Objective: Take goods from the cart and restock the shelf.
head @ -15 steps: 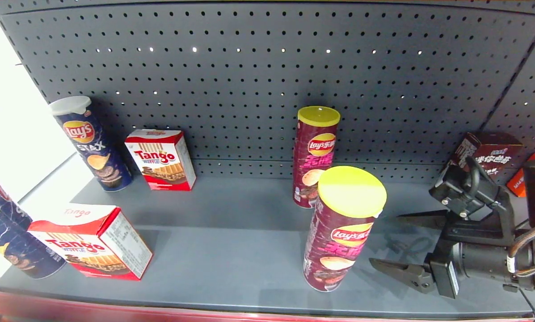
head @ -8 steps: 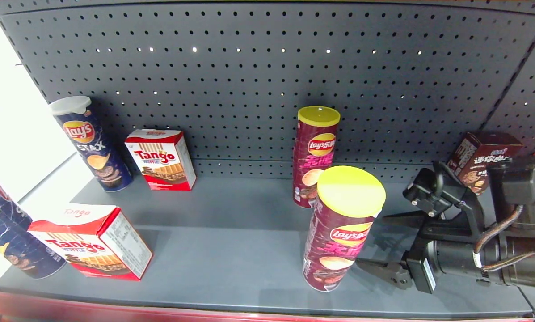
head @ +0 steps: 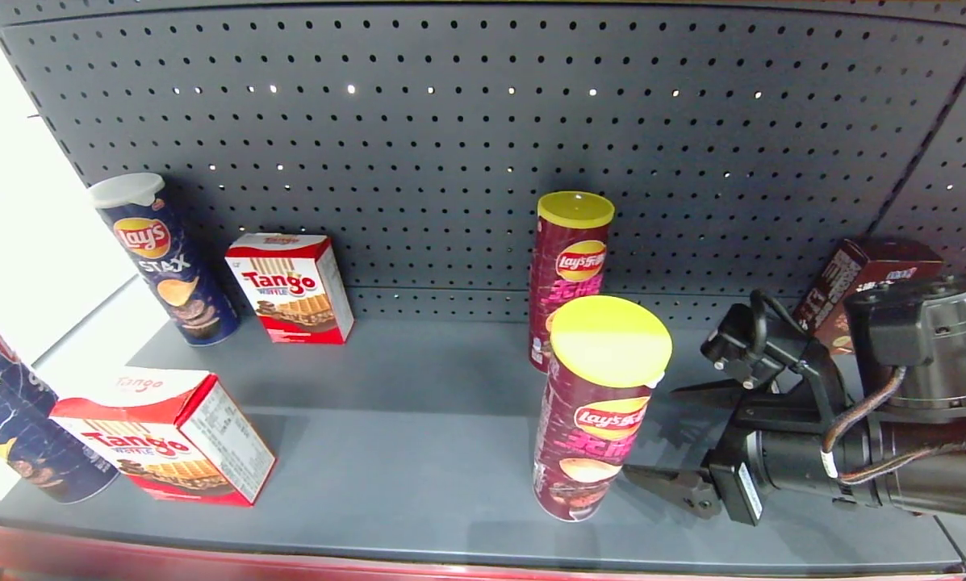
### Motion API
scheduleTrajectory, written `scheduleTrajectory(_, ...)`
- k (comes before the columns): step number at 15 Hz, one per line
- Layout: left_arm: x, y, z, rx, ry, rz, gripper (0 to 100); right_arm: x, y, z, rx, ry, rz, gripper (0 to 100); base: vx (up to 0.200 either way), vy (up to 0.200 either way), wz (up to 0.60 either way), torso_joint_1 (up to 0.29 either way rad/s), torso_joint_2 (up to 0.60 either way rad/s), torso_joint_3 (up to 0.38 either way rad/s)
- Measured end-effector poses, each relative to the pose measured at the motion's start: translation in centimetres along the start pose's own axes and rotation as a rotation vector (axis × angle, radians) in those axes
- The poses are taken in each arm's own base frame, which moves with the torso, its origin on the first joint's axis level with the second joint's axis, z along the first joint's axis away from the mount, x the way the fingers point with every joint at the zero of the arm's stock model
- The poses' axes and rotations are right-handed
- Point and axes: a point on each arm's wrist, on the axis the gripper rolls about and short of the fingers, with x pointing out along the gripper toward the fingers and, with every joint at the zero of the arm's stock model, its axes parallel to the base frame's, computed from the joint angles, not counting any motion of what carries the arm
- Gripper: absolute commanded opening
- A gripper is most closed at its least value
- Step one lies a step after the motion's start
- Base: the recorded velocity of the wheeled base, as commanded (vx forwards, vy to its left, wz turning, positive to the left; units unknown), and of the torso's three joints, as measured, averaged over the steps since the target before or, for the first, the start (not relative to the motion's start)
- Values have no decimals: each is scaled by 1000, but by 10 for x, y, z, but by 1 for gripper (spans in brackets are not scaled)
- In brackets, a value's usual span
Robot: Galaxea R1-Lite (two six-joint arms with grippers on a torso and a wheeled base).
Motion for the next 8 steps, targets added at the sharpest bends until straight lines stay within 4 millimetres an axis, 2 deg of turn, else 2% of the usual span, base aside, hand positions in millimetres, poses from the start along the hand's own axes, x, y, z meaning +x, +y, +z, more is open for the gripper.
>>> scheduleTrajectory(8,0,0,0,0,0,0,100,4,0,2,-2,-6,1,100,0,0,0,0,0,0)
